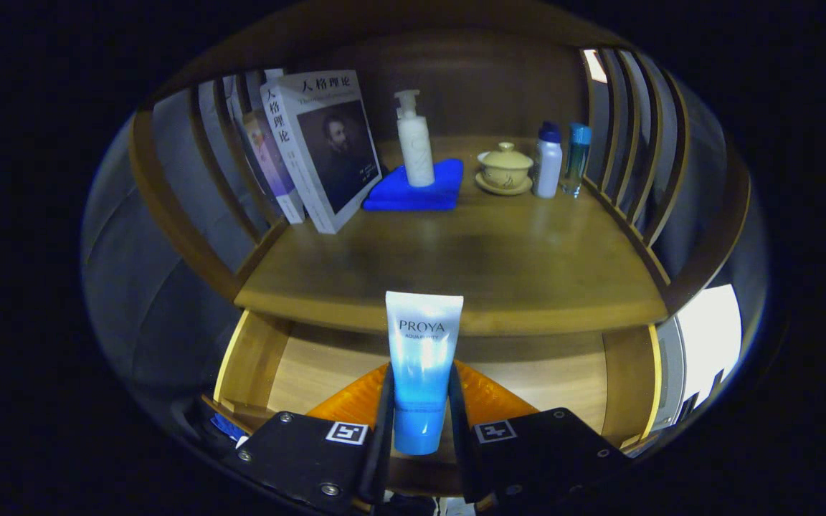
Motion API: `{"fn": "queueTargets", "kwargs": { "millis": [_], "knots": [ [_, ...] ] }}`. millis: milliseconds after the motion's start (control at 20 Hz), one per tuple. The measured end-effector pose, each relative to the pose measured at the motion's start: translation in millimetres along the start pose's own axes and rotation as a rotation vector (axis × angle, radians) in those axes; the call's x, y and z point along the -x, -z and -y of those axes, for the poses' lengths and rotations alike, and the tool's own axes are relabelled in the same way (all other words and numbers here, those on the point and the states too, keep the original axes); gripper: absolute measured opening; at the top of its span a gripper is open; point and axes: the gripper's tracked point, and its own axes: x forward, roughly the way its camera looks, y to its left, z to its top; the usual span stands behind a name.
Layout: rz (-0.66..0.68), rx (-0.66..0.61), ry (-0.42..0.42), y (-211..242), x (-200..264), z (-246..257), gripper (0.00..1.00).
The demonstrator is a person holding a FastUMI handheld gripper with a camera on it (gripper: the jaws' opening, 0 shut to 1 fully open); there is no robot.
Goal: Pull open the drawer, take out the items inside it, and place them on the countertop above the cabinet.
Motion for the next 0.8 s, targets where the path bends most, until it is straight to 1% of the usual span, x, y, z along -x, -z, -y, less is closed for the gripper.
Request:
{"fn": "queueTargets", "kwargs": {
  "millis": [200, 400, 600, 700, 800],
  "knots": [
    [0.04, -0.022, 0.012, -31, -14, 2, 0.4],
    [0.072, -0.047, 0.041, -62, -34, 13, 0.4],
    [0.071, -0.089, 0.073, -76, -60, 24, 0.42],
    [0.059, -0.103, 0.083, -79, -73, 27, 0.43],
    [0.05, -0.107, 0.093, -77, -83, 30, 0.45]
  ]
}}
